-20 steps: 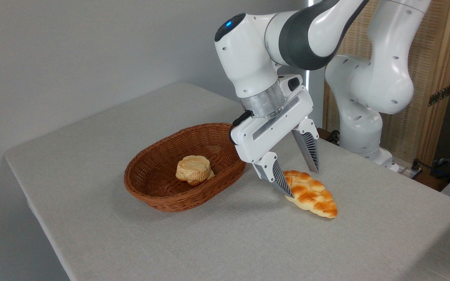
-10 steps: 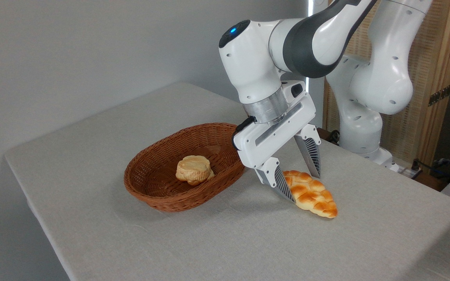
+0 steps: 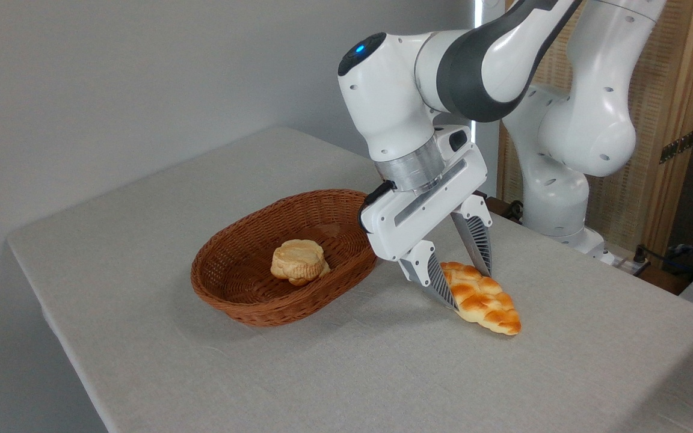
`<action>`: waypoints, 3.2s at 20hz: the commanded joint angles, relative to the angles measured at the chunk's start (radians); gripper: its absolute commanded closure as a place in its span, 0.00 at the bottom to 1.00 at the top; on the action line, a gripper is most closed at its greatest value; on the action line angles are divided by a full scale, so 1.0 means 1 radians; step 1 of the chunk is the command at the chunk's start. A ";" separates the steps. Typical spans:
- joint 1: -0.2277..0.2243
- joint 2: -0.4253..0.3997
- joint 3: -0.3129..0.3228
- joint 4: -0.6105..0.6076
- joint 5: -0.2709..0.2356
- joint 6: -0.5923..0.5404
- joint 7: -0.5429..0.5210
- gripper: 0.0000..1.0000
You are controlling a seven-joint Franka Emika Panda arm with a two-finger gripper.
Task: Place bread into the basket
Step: 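Lower the gripper onto the braided roll and close on it, then lift the braided roll and carry it over the basket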
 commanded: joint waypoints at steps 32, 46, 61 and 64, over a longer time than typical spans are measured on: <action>-0.035 0.148 -0.054 0.419 -0.321 -0.058 -0.757 0.49; -0.097 0.244 -0.146 0.435 -0.455 0.077 -1.355 0.25; -0.098 0.251 -0.146 0.430 -0.458 0.068 -1.354 0.00; -0.098 0.251 -0.146 0.430 -0.458 0.068 -1.355 0.00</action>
